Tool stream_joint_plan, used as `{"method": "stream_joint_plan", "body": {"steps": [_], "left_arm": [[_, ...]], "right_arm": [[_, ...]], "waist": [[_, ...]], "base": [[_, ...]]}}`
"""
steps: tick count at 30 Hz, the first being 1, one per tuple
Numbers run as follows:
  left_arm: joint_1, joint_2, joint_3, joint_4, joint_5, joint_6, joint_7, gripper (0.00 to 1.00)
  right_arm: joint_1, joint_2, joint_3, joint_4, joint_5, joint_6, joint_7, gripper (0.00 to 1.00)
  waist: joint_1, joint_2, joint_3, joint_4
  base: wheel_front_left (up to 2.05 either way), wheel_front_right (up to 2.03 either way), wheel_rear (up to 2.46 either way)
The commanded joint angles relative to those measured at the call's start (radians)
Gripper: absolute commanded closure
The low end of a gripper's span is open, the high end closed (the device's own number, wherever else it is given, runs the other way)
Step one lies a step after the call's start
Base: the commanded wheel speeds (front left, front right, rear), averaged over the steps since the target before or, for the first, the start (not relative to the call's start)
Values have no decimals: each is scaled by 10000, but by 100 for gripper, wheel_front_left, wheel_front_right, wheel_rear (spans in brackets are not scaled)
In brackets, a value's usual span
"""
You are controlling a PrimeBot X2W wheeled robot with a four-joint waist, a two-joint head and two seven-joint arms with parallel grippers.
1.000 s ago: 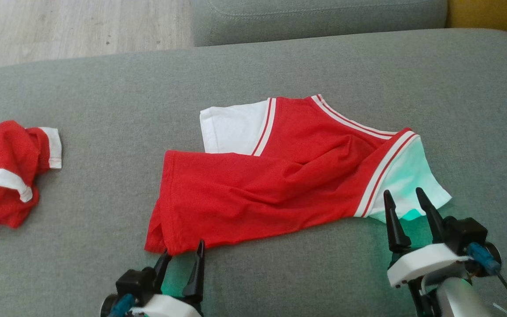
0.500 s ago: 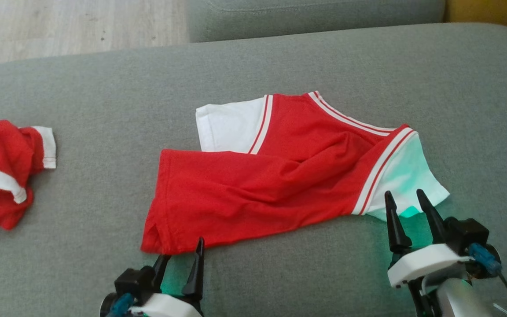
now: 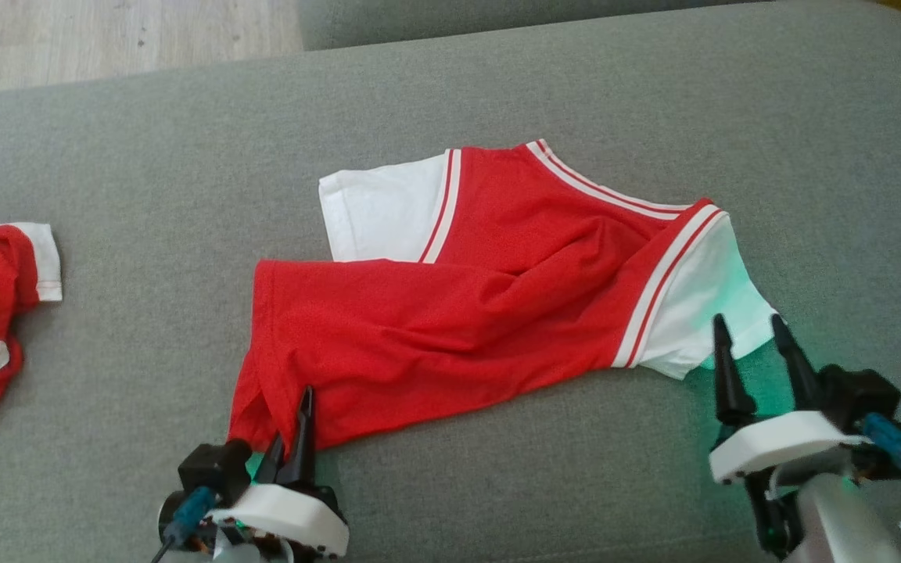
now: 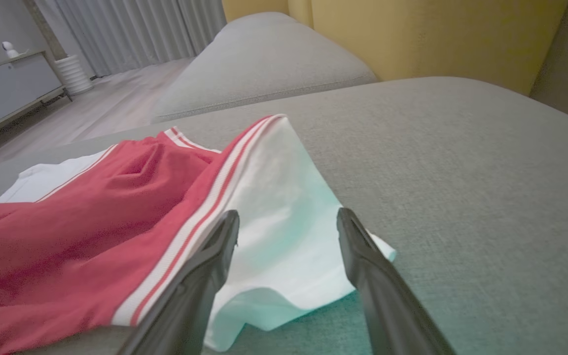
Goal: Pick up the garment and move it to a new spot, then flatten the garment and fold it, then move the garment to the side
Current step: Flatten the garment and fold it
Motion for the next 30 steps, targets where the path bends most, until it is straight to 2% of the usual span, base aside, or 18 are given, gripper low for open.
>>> {"method": "stream_joint_plan", "body": {"steps": [1, 13, 21, 27, 28, 29, 30], "left_arm": [[-353, 51, 293, -197, 86, 70, -53, 100], [-429, 51, 771, -396, 578, 74, -53, 100], [-566, 51, 710, -443, 718, 21, -53, 100], [-691, 51, 621, -484, 808, -4, -53, 100], [-704, 51, 618, -484, 828, -8, -53, 100], [-712, 51, 619, -483, 844, -12, -53, 100], [-717, 51, 628, -481, 856, -15, -53, 100]], "right_arm": [[-419, -30, 86, -202, 39, 2, -63, 0], [-1354, -508, -1208, 1667, -63, 2, -63, 0], [-1880, -548, -756, 3040, 181, 2, -63, 0], [-2046, -519, 405, 3878, 919, 2, -63, 0], [-2044, -512, 651, 3997, 1137, 2, -63, 15], [-2053, -526, 870, 4097, 1350, 2, -63, 65], [-2065, -561, 1120, 4184, 1544, 2, -63, 100]], "waist": [[-1, 0, 48, 22], [-1, 0, 548, 329], [-1, 0, 801, 359], [-1, 0, 937, 416], [-1, 0, 948, 426], [-1, 0, 956, 435], [-1, 0, 959, 447]], "base": [[0, 0, 0], [0, 0, 0], [0, 0, 0], [0, 0, 0], [0, 0, 0], [0, 0, 0], [0, 0, 0]]}}
